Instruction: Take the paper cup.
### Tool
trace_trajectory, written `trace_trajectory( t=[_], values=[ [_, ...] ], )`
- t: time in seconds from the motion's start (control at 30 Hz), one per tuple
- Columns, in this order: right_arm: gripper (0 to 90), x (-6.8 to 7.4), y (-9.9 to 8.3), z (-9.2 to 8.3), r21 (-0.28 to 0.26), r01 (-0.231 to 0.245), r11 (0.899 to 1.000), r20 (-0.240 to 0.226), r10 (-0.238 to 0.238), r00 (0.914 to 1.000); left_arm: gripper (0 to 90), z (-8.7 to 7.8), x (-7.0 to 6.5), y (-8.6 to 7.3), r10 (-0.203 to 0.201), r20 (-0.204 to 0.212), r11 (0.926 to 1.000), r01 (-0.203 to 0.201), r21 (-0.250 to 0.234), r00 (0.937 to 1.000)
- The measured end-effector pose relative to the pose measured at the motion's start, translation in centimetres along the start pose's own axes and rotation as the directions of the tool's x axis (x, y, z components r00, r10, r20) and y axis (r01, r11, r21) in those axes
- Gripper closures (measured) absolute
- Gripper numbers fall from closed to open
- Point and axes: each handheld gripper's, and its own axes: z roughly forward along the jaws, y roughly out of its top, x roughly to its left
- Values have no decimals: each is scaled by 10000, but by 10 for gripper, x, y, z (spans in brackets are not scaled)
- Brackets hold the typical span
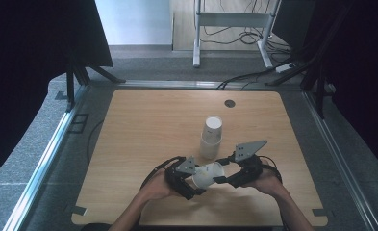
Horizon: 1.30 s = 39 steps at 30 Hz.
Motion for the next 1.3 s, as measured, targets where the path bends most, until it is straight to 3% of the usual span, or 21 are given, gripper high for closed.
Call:
trace_trajectory(
  t=[0.33, 1.03, 1.13, 1.3],
  values=[
    [373, 0, -1, 1, 1, 19, 10000, -108, -19, 9999, 223, -1, 1, -2, -115, 17, 9996, 116, -273, 9999],
    [366, -3, -1, -1, -9, -208, 9998, -23, 208, 9998, 405, -8, 4, 0, -171, -158, 9993, 166, -325, 9997],
    [329, -4, -1, -2, -102, -290, 9995, 10, 290, 9996, 411, -10, 4, 1, -203, -96, 9992, 199, -335, 9997],
    [260, -3, -1, -2, 35, -309, 9995, 38, 309, 9995, 411, -10, 2, 5, -12, -144, 10000, 12, 48, 9999]
  ],
)
